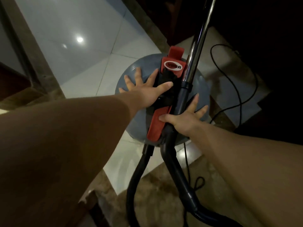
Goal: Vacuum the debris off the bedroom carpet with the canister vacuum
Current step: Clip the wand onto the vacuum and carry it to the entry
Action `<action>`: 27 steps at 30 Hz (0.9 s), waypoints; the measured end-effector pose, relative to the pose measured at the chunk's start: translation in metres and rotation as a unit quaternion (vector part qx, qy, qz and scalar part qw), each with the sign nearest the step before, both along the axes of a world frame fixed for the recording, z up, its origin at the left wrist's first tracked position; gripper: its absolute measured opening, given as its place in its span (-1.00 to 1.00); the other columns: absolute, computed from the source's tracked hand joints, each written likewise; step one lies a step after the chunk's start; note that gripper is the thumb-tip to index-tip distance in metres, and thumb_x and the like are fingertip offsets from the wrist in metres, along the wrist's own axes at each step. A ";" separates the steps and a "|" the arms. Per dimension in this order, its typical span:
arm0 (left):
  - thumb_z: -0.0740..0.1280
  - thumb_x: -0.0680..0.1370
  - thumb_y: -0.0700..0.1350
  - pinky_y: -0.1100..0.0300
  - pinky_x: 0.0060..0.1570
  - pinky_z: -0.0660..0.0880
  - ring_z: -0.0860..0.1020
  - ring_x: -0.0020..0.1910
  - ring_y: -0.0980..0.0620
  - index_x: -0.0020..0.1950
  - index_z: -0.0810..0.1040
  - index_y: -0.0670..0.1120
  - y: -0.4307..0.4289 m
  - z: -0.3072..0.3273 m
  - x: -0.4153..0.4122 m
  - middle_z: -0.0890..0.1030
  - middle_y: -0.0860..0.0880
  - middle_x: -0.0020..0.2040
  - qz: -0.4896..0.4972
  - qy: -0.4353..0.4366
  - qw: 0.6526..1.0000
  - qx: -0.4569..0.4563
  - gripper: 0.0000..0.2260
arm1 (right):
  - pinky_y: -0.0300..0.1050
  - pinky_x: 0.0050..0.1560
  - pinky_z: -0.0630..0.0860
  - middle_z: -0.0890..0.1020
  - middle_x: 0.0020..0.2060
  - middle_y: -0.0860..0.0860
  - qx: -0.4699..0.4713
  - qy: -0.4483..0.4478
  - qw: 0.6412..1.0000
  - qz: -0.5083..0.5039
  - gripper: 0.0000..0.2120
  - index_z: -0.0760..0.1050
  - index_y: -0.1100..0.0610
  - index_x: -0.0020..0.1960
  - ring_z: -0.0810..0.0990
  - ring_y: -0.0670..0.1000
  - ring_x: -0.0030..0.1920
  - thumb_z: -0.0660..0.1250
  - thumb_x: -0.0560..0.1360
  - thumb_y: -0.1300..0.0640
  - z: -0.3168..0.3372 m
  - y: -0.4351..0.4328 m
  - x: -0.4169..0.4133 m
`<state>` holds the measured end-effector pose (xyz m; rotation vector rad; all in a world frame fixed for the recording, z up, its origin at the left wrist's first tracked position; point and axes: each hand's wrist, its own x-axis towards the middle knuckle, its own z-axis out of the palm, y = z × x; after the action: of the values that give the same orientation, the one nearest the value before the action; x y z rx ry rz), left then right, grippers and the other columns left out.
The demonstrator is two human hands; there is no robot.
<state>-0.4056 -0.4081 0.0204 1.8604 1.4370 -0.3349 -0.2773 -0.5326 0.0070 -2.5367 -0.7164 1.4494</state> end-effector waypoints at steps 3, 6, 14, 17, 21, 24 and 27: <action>-0.07 0.32 0.68 -0.41 0.45 -0.27 -0.41 0.55 -0.23 0.49 -0.22 0.53 0.046 -0.001 0.026 -0.39 0.12 0.60 -0.013 -0.002 1.000 0.005 -0.22 | 0.42 0.60 0.04 -0.59 0.55 0.05 0.005 -0.004 1.000 -0.015 0.55 -0.70 -0.32 0.44 -0.20 0.37 0.66 0.55 0.06 -0.51 -0.001 0.042 0.022; -0.07 0.32 0.68 -0.40 0.45 -0.27 -0.41 0.55 -0.23 0.49 -0.22 0.52 0.087 -0.001 0.048 -0.40 0.13 0.60 -0.022 -0.001 1.000 0.003 -0.22 | 0.40 0.61 0.04 -0.59 0.55 0.03 0.005 -0.001 1.000 -0.030 0.51 -0.68 -0.33 0.46 -0.19 0.36 0.66 0.57 0.15 -0.49 0.000 0.076 0.039; -0.01 0.36 0.64 -0.39 0.46 -0.25 -0.42 0.55 -0.23 0.47 -0.25 0.53 0.159 0.000 0.087 -0.43 0.11 0.58 -0.066 0.019 0.998 -0.009 -0.25 | 0.38 0.62 0.04 -0.62 0.52 -0.03 -0.004 0.033 0.997 -0.069 0.51 -0.65 -0.34 0.48 -0.30 0.33 0.66 0.63 0.21 -0.41 0.009 0.135 0.063; -0.01 0.37 0.64 -0.40 0.46 -0.25 -0.43 0.55 -0.24 0.47 -0.24 0.53 0.188 -0.001 0.102 -0.43 0.11 0.58 -0.086 0.022 0.996 -0.016 -0.25 | 0.37 0.62 0.02 -0.62 0.53 0.00 -0.025 0.030 0.997 -0.065 0.50 -0.65 -0.30 0.50 -0.30 0.31 0.66 0.62 0.23 -0.41 0.015 0.158 0.074; -0.03 0.36 0.65 -0.43 0.44 -0.27 -0.45 0.53 -0.27 0.48 -0.26 0.52 0.230 0.005 0.123 -0.46 0.09 0.57 -0.132 0.025 0.990 -0.044 -0.23 | 0.39 0.63 -0.05 -0.66 0.50 -0.06 -0.037 0.045 0.993 -0.106 0.53 -0.72 -0.37 0.40 -0.33 0.29 0.66 0.64 0.18 -0.42 0.021 0.192 0.089; -0.02 0.36 0.65 -0.44 0.43 -0.28 -0.47 0.51 -0.29 0.48 -0.27 0.51 0.261 0.007 0.134 -0.48 0.07 0.56 -0.172 0.030 0.983 -0.054 -0.22 | 0.40 0.63 -0.03 -0.68 0.47 -0.10 -0.036 0.048 0.989 -0.138 0.56 -0.77 -0.43 0.29 -0.34 0.27 0.66 0.65 0.12 -0.42 0.020 0.216 0.089; 0.01 0.37 0.64 -0.44 0.43 -0.28 -0.48 0.51 -0.28 0.48 -0.27 0.51 0.287 0.008 0.141 -0.49 0.08 0.56 -0.205 0.027 0.977 -0.056 -0.22 | 0.41 0.62 -0.02 -0.66 0.49 -0.08 -0.039 0.042 0.982 -0.178 0.57 -0.70 -0.36 0.42 -0.37 0.28 0.65 0.68 0.16 -0.35 0.021 0.237 0.081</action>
<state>-0.2650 -0.1211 0.0282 2.0589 1.0334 -0.6573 -0.1968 -0.2955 0.0281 -2.4749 -0.1820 1.4697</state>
